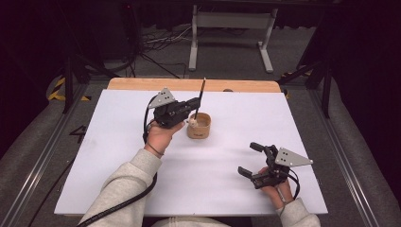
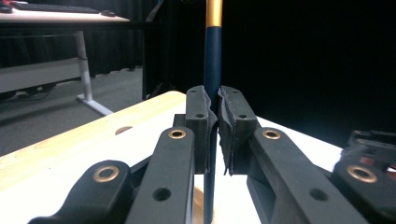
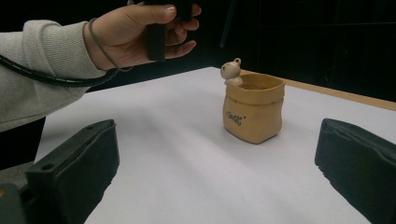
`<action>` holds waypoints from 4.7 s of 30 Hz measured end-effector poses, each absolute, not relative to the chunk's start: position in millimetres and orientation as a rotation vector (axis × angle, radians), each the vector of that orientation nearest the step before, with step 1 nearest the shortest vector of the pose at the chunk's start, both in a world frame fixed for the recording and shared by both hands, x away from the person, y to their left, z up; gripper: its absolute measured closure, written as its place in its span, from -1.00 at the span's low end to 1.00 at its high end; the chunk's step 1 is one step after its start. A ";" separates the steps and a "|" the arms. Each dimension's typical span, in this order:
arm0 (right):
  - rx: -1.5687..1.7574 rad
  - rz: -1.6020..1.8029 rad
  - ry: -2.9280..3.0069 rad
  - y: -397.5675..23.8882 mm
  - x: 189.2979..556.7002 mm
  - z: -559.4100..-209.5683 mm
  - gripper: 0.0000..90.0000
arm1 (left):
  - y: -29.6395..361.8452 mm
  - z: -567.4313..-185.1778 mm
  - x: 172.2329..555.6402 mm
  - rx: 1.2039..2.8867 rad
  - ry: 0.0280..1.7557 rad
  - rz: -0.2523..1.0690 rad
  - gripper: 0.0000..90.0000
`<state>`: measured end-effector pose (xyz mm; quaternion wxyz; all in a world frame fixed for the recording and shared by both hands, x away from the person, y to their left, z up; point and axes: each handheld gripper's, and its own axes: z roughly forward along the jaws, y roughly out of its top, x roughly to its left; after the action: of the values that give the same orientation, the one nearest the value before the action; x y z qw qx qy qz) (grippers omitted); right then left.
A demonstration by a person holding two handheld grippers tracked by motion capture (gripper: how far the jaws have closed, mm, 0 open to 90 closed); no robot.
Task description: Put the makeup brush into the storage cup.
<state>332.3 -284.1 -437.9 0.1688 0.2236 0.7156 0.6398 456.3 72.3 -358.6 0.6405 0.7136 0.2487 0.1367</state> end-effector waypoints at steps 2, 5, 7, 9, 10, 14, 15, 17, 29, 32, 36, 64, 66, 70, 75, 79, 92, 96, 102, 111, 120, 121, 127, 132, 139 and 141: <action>0.639 1.819 2.034 -284.3 332.0 -437.8 -0.99 | 70.5 -360.1 458.1 1.619 0.586 0.321 0.83; 0.639 1.821 2.035 -284.3 332.2 -438.0 -0.99 | 69.7 -361.4 458.7 1.618 0.607 0.326 0.83; 0.642 1.823 2.035 -284.4 332.1 -438.1 -0.99 | 69.2 -362.4 459.6 1.612 0.622 0.337 0.84; 0.641 1.823 2.035 -284.6 332.1 -438.1 -0.99 | 69.1 -362.8 459.9 1.609 0.632 0.340 0.83; 0.643 1.823 2.034 -284.5 332.2 -438.0 -0.99 | 68.7 -363.6 460.8 1.601 0.639 0.352 0.83; 0.641 1.825 2.033 -284.2 332.2 -437.9 -0.99 | 65.8 -364.2 461.4 1.594 0.652 0.362 0.83; 0.641 1.825 2.033 -284.3 332.1 -437.8 -0.99 | 65.2 -364.3 461.9 1.592 0.650 0.368 0.83; 0.639 1.825 2.033 -284.6 332.1 -437.8 -0.99 | 63.3 -364.7 461.8 1.592 0.652 0.365 0.83; 0.637 1.834 2.023 -285.7 331.2 -437.0 -0.99 | 55.2 -376.4 466.1 1.575 0.682 0.373 0.83; 0.633 1.835 2.023 -285.5 331.3 -436.9 -0.99 | 54.4 -380.5 467.1 1.578 0.680 0.380 0.83; 0.631 1.836 2.025 -285.3 331.3 -436.8 -0.99 | 52.9 -384.7 467.8 1.577 0.673 0.388 0.83; 0.635 1.839 2.023 -285.4 330.7 -436.6 -0.99 | 46.8 -415.8 469.6 1.598 0.682 0.367 0.83; 0.634 1.839 2.024 -285.3 330.6 -436.6 -0.99 | 46.6 -418.0 468.2 1.600 0.689 0.355 0.83; 0.635 1.837 2.026 -285.3 330.8 -436.7 -0.99 | 47.0 -421.6 467.2 1.601 0.686 0.353 0.83; 0.634 1.837 2.029 -284.7 330.8 -436.7 -0.99 | 45.8 -425.3 465.8 1.606 0.681 0.337 0.83; 0.638 1.835 2.029 -284.7 330.9 -437.0 -0.99 | 45.3 -427.4 464.1 1.614 0.670 0.344 0.83; 0.638 1.831 2.032 -284.1 330.9 -437.2 -0.99 | 44.8 -429.5 460.2 1.628 0.645 0.347 0.82; 0.636 1.834 2.032 -284.1 331.3 -437.4 -0.99 | 46.3 -429.6 458.1 1.610 0.633 0.343 0.71; 0.643 1.832 2.034 -283.8 331.5 -437.7 -0.99 | 52.6 -427.2 455.2 1.578 0.608 0.333 0.39; 0.644 1.828 2.036 -283.9 332.2 -438.0 -0.99 | 64.2 -415.0 451.4 1.540 0.586 0.279 -0.20; 0.647 1.824 2.028 -284.7 333.9 -438.1 -0.99 | 82.5 -396.0 441.8 1.534 0.582 0.269 -0.65; 0.649 1.823 2.027 -285.0 334.4 -438.2 -0.99 | 84.8 -394.2 440.5 1.535 0.579 0.264 -0.69; 0.658 1.819 2.015 -286.7 334.6 -437.8 -0.99 | 95.9 -385.2 429.5 1.554 0.561 0.255 -0.80; 0.658 1.816 2.011 -287.2 334.8 -437.3 -0.99 | 109.7 -380.5 418.9 1.568 0.547 0.258 -0.85; 0.663 1.808 2.009 -288.1 335.6 -437.4 -0.99 | 125.6 -378.0 405.9 1.617 0.510 0.293 -0.92; 0.664 1.807 2.009 -288.2 335.7 -437.4 -0.99 | 129.3 -378.2 402.5 1.618 0.507 0.286 -0.93</action>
<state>335.7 -288.2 -437.4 0.1784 0.2348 0.7105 0.6389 402.5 129.3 -378.2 0.6525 0.7131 0.2233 0.1259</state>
